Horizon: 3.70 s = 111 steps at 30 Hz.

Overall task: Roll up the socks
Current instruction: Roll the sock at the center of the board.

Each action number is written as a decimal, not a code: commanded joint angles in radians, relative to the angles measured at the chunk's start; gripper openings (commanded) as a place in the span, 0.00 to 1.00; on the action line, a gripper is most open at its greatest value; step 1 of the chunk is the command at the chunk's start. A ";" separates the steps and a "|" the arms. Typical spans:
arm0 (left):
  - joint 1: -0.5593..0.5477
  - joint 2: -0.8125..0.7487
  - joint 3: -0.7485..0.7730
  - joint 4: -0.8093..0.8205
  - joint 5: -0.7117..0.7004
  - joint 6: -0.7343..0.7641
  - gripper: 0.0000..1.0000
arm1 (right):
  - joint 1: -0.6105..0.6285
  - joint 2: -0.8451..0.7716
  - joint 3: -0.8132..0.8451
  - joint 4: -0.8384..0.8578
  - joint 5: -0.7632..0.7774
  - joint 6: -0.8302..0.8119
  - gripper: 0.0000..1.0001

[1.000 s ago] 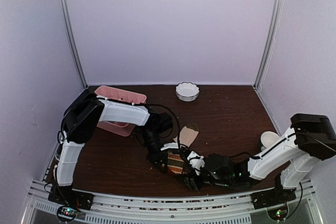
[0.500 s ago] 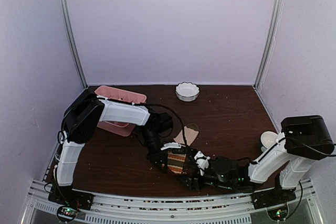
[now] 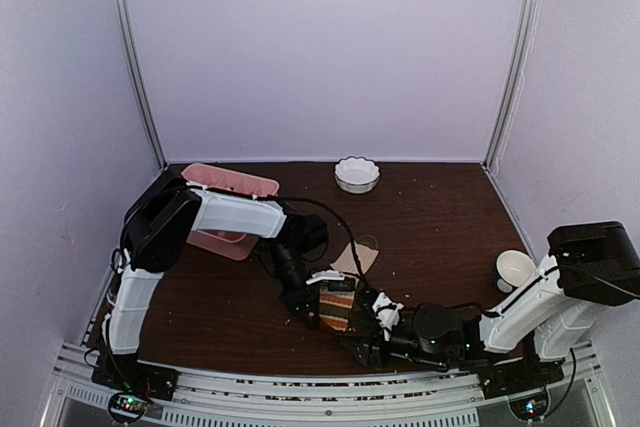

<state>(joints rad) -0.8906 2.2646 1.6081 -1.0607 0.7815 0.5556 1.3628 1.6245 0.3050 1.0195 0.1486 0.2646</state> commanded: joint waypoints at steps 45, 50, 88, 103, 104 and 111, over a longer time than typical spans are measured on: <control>0.004 -0.364 -0.323 0.383 -0.152 0.127 0.54 | -0.197 0.215 0.144 -0.105 -0.354 0.450 0.00; -0.002 -0.337 -0.316 0.390 -0.139 0.108 0.54 | -0.210 0.199 0.194 -0.143 -0.406 0.427 0.00; -0.030 -0.279 -0.325 0.475 -0.325 0.040 0.37 | -0.264 0.331 0.227 -0.235 -0.414 0.595 0.00; -0.031 -0.308 -0.390 0.511 -0.486 0.069 0.33 | -0.274 0.364 0.235 -0.215 -0.468 0.624 0.00; -0.031 -0.317 -0.389 0.510 -0.488 0.069 0.35 | -0.274 0.366 0.239 -0.228 -0.471 0.623 0.00; -0.021 -0.410 -0.287 0.399 -0.492 0.047 0.61 | -0.273 0.370 0.253 -0.336 -0.484 0.598 0.00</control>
<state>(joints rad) -0.9268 1.9289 1.2461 -0.5732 0.3286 0.6094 1.0924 1.9285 0.5617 0.8890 -0.3218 0.8860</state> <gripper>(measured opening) 0.524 0.015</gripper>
